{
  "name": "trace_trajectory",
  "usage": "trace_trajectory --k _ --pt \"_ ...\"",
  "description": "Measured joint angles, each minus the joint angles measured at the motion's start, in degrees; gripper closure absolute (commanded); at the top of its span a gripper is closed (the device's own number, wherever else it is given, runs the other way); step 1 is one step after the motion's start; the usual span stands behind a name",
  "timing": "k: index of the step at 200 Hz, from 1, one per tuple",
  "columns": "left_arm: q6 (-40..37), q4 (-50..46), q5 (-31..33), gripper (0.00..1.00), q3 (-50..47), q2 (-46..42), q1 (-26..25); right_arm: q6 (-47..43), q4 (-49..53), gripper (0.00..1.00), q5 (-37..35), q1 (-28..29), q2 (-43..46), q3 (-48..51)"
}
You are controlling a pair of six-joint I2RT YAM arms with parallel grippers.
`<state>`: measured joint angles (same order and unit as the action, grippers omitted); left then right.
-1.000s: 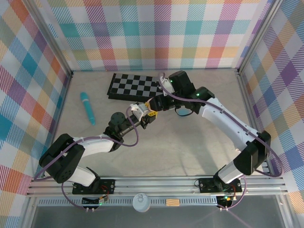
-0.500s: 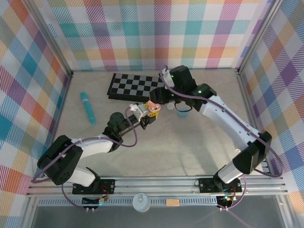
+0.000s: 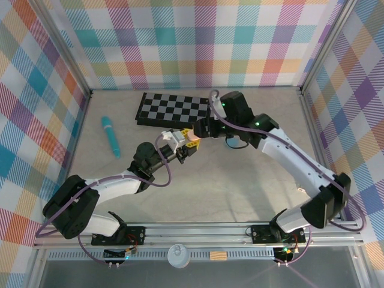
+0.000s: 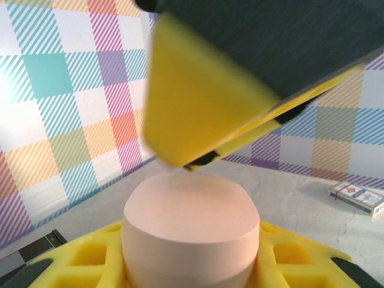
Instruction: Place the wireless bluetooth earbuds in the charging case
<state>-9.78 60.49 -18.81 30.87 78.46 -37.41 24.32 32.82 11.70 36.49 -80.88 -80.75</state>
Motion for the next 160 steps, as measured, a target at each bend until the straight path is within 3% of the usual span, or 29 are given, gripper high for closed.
trace_trajectory --k 34,59,107,160 --pt "2.1 2.2 0.0 0.71 0.3 0.0 0.0 10.3 -11.5 0.25 13.1 -5.2 5.0 10.0" --pt "3.4 3.1 -0.2 0.71 1.4 0.0 0.0 17.7 -20.8 0.26 20.9 -5.6 5.1 15.5" --pt "5.8 5.9 -1.1 0.71 2.0 0.0 0.0 29.3 -36.3 0.32 29.5 -5.5 3.4 20.1" --pt "6.1 5.7 -1.6 0.71 2.0 0.0 0.0 35.4 -44.7 0.61 32.2 -5.4 1.3 20.8"
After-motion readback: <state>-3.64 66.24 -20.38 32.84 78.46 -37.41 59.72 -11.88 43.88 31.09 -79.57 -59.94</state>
